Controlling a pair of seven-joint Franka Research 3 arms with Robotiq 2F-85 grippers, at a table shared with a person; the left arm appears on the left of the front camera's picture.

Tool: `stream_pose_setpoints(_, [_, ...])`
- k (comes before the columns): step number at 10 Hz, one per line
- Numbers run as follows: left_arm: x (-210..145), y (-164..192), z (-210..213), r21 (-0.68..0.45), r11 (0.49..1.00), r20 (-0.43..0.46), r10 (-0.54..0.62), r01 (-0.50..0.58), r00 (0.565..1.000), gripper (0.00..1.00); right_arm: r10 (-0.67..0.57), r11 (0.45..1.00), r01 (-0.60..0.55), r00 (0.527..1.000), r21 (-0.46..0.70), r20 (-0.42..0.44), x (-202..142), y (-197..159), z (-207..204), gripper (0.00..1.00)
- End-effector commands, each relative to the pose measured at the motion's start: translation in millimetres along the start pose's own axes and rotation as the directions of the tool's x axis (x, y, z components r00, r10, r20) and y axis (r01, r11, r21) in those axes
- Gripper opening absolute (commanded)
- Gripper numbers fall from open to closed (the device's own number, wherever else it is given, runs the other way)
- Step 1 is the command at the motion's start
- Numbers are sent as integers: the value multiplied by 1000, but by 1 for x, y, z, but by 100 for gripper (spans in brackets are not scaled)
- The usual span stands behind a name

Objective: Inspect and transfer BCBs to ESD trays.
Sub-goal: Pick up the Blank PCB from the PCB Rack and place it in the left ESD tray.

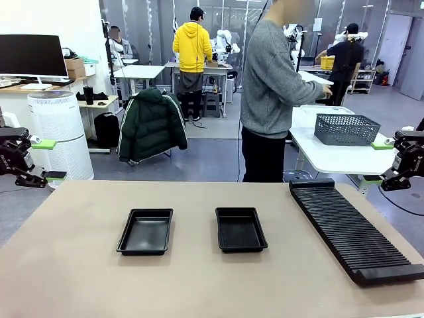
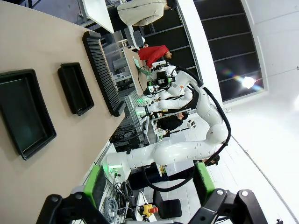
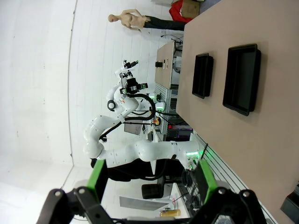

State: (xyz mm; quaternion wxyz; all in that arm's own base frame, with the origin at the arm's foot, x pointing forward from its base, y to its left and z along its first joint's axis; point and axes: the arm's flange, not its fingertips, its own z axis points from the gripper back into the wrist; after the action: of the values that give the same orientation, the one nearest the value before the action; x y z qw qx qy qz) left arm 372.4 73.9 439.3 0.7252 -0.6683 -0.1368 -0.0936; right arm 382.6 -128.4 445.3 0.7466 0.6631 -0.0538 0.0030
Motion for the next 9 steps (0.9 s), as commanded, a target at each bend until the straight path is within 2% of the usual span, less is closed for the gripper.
stream_pose_setpoints(1, [0,-1,0,-1,1000,-1,1,-1,1000,100,-1,1000,1,1000,0,1,0,0,0,100])
stream_pose_setpoints(9, [0,-1,0,-1,1000,-1,1,-1,1000,100,-1,1000,1,1000,0,1,0,0,0,100])
